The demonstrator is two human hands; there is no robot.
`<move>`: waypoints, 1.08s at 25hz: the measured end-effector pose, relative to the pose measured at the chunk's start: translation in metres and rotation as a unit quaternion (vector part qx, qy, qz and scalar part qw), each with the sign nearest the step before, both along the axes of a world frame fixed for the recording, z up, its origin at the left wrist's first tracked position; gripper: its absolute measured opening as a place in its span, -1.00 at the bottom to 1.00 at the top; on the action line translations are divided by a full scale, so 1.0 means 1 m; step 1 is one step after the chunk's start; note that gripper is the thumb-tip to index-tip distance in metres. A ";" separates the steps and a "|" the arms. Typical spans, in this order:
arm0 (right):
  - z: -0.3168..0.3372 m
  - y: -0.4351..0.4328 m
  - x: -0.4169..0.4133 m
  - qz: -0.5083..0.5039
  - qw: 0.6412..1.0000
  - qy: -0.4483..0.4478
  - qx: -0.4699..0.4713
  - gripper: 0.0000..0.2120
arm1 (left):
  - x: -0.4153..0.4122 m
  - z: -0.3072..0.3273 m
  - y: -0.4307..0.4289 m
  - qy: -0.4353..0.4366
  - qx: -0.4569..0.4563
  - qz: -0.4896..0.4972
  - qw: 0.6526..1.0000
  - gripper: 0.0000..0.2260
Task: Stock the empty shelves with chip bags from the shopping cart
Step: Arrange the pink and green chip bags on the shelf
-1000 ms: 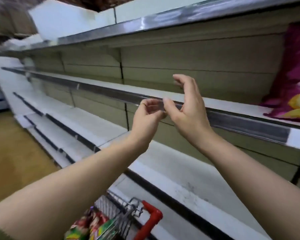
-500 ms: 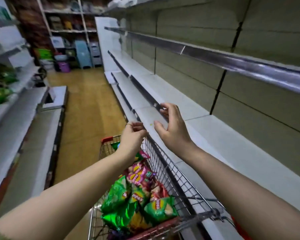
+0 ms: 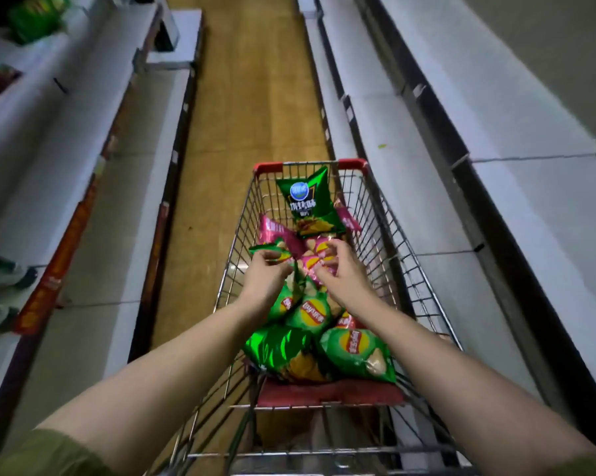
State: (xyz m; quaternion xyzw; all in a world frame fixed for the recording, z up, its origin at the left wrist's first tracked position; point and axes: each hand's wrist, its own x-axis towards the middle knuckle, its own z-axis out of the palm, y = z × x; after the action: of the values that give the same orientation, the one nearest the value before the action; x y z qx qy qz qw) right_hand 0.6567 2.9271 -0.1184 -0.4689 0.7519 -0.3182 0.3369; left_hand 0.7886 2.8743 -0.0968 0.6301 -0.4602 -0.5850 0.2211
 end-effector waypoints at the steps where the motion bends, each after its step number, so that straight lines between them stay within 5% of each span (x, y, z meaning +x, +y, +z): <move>1: -0.023 0.000 0.003 0.033 0.998 -0.014 0.047 -0.48 | 0.004 -0.017 0.001 -0.015 0.021 0.008 1.000 -0.75; 6: -0.117 0.024 0.034 0.258 0.930 -0.054 0.257 -0.26 | 0.020 -0.081 0.012 -0.054 0.096 0.062 0.992 -0.75; 11: -0.121 0.016 0.029 0.287 0.928 0.012 0.237 -0.41 | 0.029 -0.100 0.019 -0.101 0.106 0.015 0.989 -0.66; 15: -0.084 -0.003 0.005 0.316 0.916 0.040 0.246 -0.38 | 0.039 -0.084 0.015 -0.122 0.039 -0.154 0.980 -0.36; 19: -0.022 -0.035 -0.032 0.336 0.910 0.018 0.244 -0.39 | 0.041 -0.052 0.003 -0.204 -0.075 -0.435 0.874 -0.03; 22: 0.024 -0.050 -0.045 0.369 0.901 0.027 0.227 -0.49 | 0.034 -0.034 -0.007 -0.241 -0.135 -0.533 0.800 0.09; 24: 0.043 -0.056 -0.048 0.352 0.915 0.014 0.195 -0.56 | 0.031 -0.024 -0.010 -0.207 -0.129 -0.503 0.829 0.05; 27: 0.049 -0.061 -0.056 0.200 0.968 -0.092 0.125 -0.51 | 0.030 -0.021 -0.012 -0.017 0.014 -0.339 0.940 -0.21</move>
State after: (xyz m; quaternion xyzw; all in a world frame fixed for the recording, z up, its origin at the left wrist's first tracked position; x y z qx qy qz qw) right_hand 0.6004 2.8658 -0.0690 -0.5323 0.6427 -0.1899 0.5172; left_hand 0.8189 2.8623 -0.1174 0.4497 -0.6422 -0.6207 -0.0076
